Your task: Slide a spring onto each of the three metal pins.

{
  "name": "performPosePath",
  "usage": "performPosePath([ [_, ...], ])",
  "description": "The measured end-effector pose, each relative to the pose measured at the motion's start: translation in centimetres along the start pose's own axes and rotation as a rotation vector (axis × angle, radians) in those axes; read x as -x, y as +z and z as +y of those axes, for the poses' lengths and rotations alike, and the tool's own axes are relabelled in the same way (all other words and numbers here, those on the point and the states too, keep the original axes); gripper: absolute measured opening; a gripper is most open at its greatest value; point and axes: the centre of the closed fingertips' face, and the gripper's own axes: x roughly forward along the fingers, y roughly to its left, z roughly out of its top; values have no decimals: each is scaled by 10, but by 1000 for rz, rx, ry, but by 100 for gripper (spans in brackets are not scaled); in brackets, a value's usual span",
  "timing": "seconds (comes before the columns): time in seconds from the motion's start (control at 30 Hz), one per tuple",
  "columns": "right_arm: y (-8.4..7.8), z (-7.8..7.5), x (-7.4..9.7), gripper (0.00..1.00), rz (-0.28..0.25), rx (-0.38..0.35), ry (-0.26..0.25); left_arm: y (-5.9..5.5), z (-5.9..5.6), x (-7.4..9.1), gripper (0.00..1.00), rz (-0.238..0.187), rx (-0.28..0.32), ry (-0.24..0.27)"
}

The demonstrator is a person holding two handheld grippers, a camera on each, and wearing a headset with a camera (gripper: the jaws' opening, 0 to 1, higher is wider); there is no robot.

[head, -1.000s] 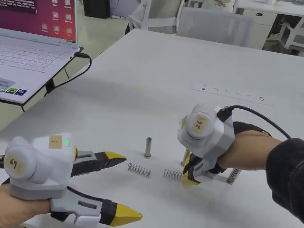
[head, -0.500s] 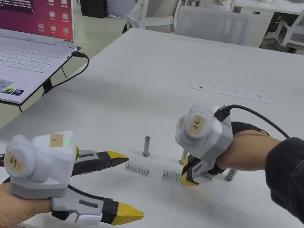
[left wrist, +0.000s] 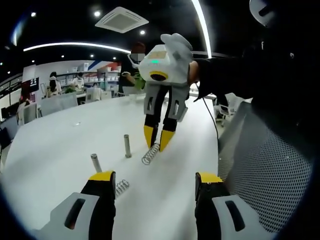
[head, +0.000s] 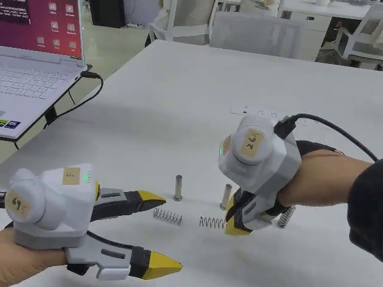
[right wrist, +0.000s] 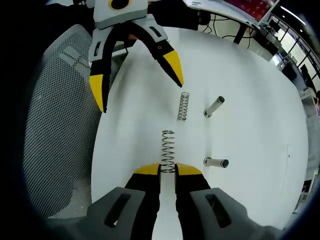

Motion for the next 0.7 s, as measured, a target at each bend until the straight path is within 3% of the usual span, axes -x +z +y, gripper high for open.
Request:
performPosePath([
  [0.7, 21, 21, 21, 8, -9, 91, 16, 18, -12, -11, 34, -41, -84, -69],
])
